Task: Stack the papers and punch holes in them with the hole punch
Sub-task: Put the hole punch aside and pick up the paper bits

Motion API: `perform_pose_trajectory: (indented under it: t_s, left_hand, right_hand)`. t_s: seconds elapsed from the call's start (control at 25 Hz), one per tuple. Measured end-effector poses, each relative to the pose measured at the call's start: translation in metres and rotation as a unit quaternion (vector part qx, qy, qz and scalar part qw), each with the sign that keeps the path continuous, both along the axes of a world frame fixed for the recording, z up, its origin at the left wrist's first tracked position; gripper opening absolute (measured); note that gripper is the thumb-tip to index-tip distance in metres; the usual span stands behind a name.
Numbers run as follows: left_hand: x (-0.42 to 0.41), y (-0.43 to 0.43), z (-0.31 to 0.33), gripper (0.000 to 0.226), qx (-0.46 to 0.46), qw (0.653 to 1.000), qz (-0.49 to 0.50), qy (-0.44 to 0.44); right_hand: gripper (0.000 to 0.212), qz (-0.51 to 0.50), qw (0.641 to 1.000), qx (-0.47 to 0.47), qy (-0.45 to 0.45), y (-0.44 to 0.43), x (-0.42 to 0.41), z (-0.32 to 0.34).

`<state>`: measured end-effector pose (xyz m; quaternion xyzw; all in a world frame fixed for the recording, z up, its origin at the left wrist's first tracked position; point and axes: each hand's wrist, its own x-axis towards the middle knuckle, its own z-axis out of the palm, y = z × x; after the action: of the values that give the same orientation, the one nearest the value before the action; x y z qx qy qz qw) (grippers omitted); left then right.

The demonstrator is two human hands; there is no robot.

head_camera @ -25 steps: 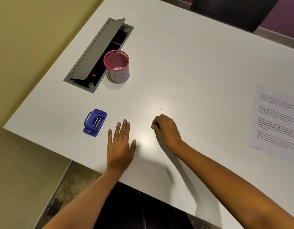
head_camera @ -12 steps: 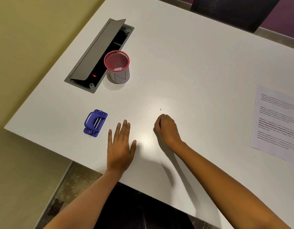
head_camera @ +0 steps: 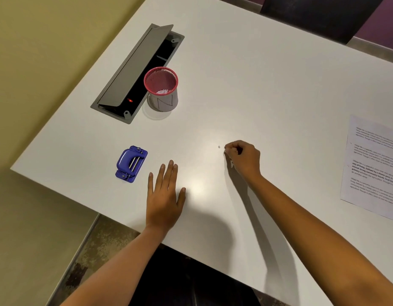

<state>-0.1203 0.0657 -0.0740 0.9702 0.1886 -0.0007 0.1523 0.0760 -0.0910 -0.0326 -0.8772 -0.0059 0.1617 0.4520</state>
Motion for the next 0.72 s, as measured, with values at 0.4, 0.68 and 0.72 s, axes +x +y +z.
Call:
perform_pose_trajectory:
  t_s: [0.4,0.68,0.72]
  left_hand:
    - [0.001,-0.001,0.001,0.060,0.000,1.000,0.009,-0.015]
    - [0.000,-0.001,0.002,0.061,-0.004,1.000,0.012,-0.021]
    - [0.000,-0.001,0.002,0.061,-0.004,1.000,0.012,-0.020]
  right_hand:
    - [0.008,0.239,0.942,-0.167,-0.168,0.022,0.030,-0.010]
    - [0.015,0.142,0.981,-0.131,-0.032,0.024,0.035,-0.002]
    - [0.012,0.090,0.992,-0.089,0.004,0.022,0.035,0.001]
